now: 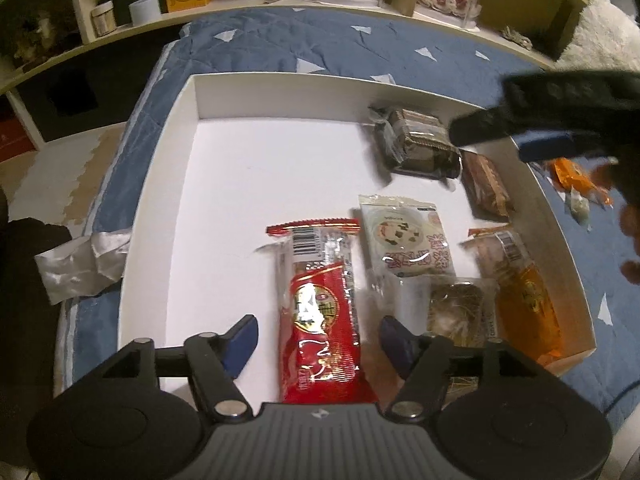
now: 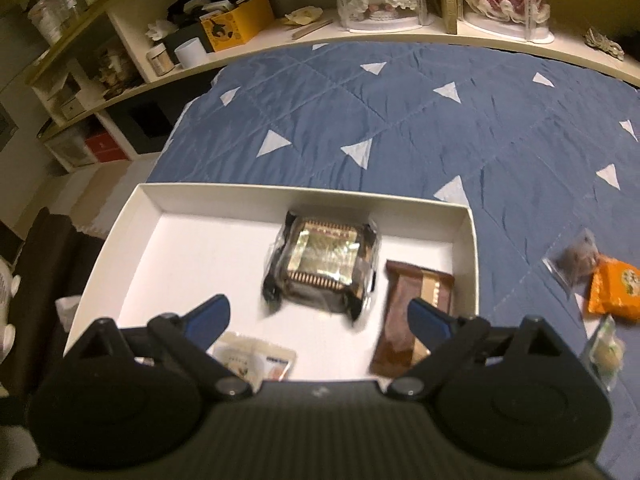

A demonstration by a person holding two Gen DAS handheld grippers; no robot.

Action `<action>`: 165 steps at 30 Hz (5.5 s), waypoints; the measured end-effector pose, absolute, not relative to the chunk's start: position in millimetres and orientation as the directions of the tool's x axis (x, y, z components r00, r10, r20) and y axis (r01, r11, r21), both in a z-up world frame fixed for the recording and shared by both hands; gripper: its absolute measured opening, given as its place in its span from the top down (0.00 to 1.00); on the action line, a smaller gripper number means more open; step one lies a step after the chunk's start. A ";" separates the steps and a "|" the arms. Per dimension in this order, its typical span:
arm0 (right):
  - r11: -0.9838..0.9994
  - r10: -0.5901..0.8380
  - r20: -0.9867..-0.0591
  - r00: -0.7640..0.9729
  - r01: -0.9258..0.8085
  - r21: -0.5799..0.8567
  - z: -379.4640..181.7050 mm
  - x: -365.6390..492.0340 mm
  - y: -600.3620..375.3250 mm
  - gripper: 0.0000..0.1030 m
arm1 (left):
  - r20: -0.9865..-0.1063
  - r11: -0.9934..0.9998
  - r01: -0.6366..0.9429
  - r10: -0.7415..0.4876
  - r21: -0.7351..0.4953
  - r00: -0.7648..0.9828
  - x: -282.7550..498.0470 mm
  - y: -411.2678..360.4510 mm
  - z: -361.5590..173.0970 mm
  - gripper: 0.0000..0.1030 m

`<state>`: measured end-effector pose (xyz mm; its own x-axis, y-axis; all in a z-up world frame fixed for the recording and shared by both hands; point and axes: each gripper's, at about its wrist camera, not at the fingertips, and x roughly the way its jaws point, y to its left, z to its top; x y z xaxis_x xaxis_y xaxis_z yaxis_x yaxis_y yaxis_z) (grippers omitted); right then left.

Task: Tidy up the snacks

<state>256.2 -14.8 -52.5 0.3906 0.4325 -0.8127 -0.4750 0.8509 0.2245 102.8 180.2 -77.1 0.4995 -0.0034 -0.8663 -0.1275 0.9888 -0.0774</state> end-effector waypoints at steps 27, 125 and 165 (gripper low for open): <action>0.823 0.459 -0.749 0.478 -0.546 0.156 -22.2 201.3 -73.5 0.01 | -0.812 0.970 -0.237 0.090 -0.061 0.577 93.9 173.4 -32.8 0.02; 0.965 0.102 -0.783 0.613 0.129 0.226 -135.0 388.8 -332.7 0.50 | -0.641 0.885 0.427 -0.440 -0.189 0.629 259.2 -118.1 -121.6 0.06; 0.984 0.076 -0.775 0.627 0.077 0.160 -97.4 333.3 -329.3 0.70 | -0.640 0.925 0.349 -0.358 -0.148 0.680 239.7 -107.4 -83.8 0.63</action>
<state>333.3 -329.3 -97.4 0.6273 0.0765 -0.7750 0.0773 0.9841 0.1597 239.7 -107.4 -83.8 0.6799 -0.3583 -0.6398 0.3488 0.9255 -0.1477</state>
